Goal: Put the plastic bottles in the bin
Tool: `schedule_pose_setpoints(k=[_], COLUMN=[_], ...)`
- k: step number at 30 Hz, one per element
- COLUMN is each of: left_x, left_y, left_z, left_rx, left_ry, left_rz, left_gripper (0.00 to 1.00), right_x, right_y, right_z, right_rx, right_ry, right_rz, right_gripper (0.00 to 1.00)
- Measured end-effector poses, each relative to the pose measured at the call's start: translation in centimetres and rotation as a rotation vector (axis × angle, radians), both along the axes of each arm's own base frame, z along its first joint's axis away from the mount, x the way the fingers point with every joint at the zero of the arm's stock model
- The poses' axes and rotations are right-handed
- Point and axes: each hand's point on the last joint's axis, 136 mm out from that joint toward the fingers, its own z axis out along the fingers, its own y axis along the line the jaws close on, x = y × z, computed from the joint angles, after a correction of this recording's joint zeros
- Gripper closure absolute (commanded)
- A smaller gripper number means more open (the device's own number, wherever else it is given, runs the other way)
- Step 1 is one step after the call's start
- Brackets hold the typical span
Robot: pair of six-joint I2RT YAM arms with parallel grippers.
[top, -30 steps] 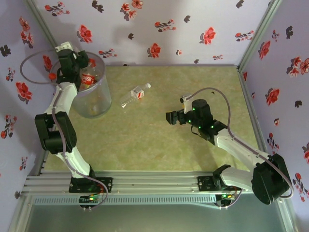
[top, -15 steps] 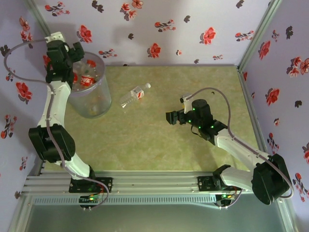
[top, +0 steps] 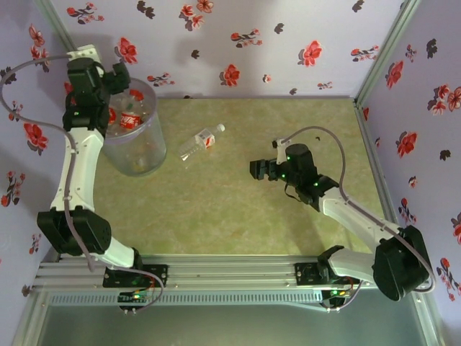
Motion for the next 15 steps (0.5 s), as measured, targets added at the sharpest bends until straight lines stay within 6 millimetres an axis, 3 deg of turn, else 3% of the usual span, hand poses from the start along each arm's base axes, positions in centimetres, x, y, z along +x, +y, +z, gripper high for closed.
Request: schedule_pose_setpoints(k=[9,15], left_x=[-4.6,-6.2], left_y=[-13.6,-22.1], left_z=[1.4,0.1], left_rx=[0.131,0.241], left_ry=[0.071,0.16], left_rz=[-0.342,-0.531], left_gripper=[0.1,0.08], right_x=[1.3,1.4], right_y=[-2.0,-2.3], right_z=[0.0,0.3], right_rx=[0.048,0.068], right_ry=[0.038,0.039], right_rz=[-0.119,-0.137], right_gripper=[0.01,0.01])
